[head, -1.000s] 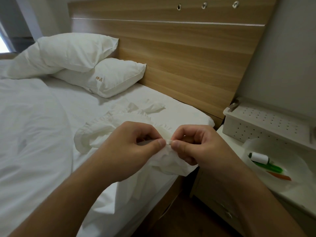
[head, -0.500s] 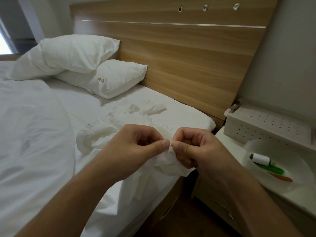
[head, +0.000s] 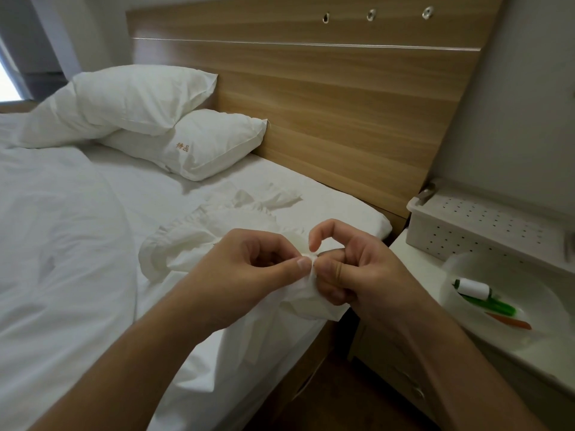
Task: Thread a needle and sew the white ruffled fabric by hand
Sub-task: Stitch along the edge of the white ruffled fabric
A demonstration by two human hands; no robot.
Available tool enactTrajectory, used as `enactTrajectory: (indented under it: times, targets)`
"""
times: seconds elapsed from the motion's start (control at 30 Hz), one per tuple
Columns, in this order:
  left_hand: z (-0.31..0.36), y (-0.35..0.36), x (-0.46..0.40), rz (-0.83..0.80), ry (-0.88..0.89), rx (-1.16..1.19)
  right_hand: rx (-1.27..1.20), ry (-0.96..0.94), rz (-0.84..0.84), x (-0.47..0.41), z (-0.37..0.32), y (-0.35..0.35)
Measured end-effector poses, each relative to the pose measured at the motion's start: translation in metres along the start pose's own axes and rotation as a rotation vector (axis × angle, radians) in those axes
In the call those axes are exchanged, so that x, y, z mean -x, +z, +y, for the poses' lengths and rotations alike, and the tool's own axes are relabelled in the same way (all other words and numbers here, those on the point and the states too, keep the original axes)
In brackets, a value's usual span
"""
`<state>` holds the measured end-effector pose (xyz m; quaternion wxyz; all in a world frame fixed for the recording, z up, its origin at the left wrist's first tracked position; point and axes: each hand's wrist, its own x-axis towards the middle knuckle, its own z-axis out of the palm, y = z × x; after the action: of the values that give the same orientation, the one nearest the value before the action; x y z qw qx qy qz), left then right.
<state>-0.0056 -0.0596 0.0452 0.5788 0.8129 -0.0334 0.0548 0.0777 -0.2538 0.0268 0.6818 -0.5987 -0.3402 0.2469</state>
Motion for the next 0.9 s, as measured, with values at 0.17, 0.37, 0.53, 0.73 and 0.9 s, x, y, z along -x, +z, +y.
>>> enactTrajectory:
  times: [0.17,0.37,0.53,0.73,0.9]
  targets:
    - [0.002,-0.001,0.000,-0.028,0.004,-0.008,0.034,-0.016,0.035,0.002,-0.005,0.004]
    - [0.002,-0.003,0.001,-0.004,-0.012,0.044,0.041,0.005,0.109,0.006,-0.011,-0.002]
    - [0.003,-0.005,0.002,0.015,-0.022,0.079,0.000,0.004,0.180,0.006,-0.006,-0.005]
    - [0.002,-0.003,0.002,0.022,-0.015,0.091,-0.185,0.027,0.246,0.004,-0.006,0.003]
    - [-0.001,-0.001,0.000,-0.005,-0.013,0.082,-0.209,0.023,0.273,0.002,-0.005,0.010]
